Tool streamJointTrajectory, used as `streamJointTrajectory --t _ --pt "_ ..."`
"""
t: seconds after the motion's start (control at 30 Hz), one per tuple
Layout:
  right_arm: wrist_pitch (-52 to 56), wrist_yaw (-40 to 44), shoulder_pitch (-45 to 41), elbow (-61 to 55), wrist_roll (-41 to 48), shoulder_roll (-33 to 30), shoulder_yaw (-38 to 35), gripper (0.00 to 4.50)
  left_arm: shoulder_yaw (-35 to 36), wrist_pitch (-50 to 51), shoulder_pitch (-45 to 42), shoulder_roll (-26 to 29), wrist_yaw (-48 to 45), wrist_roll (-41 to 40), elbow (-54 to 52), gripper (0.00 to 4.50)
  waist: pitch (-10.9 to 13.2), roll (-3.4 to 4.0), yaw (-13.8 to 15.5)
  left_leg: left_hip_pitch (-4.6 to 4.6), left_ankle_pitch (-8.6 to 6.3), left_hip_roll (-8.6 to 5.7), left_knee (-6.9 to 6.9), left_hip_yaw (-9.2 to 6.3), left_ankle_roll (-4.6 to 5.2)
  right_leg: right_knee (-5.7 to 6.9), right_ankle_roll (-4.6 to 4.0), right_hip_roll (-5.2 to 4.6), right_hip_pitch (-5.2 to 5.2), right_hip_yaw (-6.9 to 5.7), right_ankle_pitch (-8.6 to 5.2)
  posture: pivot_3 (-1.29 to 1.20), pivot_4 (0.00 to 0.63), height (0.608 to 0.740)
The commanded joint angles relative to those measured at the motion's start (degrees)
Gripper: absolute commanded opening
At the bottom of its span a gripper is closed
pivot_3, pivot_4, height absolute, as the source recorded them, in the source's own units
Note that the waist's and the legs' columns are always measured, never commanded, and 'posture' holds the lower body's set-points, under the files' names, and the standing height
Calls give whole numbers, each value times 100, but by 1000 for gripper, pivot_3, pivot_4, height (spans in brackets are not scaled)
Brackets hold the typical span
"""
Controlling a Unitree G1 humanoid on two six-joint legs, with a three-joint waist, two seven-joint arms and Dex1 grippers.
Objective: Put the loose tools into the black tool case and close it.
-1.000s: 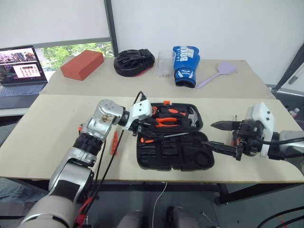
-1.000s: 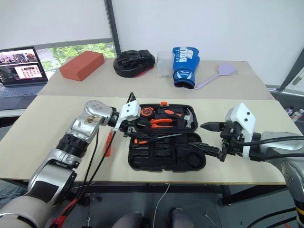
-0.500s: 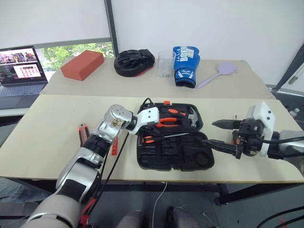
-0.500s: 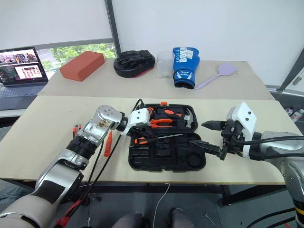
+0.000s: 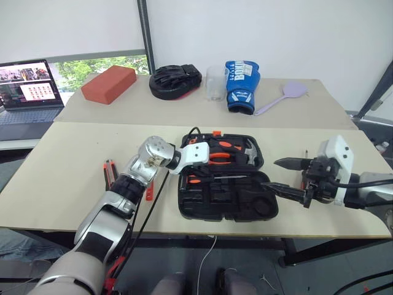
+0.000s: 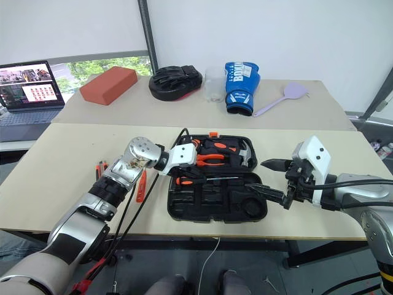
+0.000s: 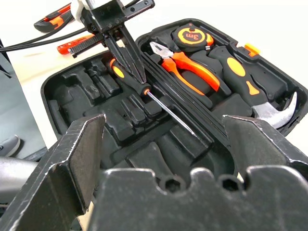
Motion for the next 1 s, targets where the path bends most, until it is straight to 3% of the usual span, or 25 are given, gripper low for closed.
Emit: streamJointTrajectory --t 0.03,0.23,0.37,0.47,0.53,0.63,0.8,1.0 --pt "-205 -17 -54 -51 -51 11 -135 4500 -347 -377 -46 -91 22 368 349 82 -1 -1 2 0 0 0 0 0 0 0 0 0 0 0 0 0 150 740" --pt "-255 -24 -36 -11 -118 60 -67 4500 -513 -846 -391 -344 203 708 1124 82 -8 -3 45 16 -3 0 0 0 6 -7 3 0 21 -1 1 0 150 740" --pt "-218 -160 11 37 -232 110 -69 4500 69 -585 -474 -423 275 212 1038 82 -8 -3 60 35 -12 2 -1 -1 20 -22 8 0 43 -1 1 0 150 740" --pt "-115 -468 46 77 -313 206 -215 4500 780 49 -226 -191 211 -492 283 703 -8 -3 33 31 -14 3 -1 0 23 -29 15 1 40 -1 4 0 150 740" --pt "9 -734 76 70 -302 296 -349 4500 1174 558 63 25 192 -915 -408 1528 -8 -3 -20 14 -13 3 -1 0 22 -22 14 4 19 0 4 0 150 740" --pt "171 -1308 250 -65 -317 545 -749 4500 1917 2277 468 487 12 -2035 -1740 2601 -8 -3 -73 -10 -10 3 -1 4 16 13 12 7 -14 4 5 0 150 740" --pt "318 -2396 664 -80 -607 1116 -1396 4500 2960 4240 872 1011 555 -3343 -3222 4493 -10 2 -67 2 -9 2 -3 -3 12 9 12 13 -9 3 5 0 150 740" --pt "92 -2941 740 386 -981 1683 -1209 4500 3410 5061 1493 1495 702 -4285 -4430 4493 -10 4 -100 102 -23 -8 -45 3 -49 -33 20 18 79 21 -2 0 150 740"
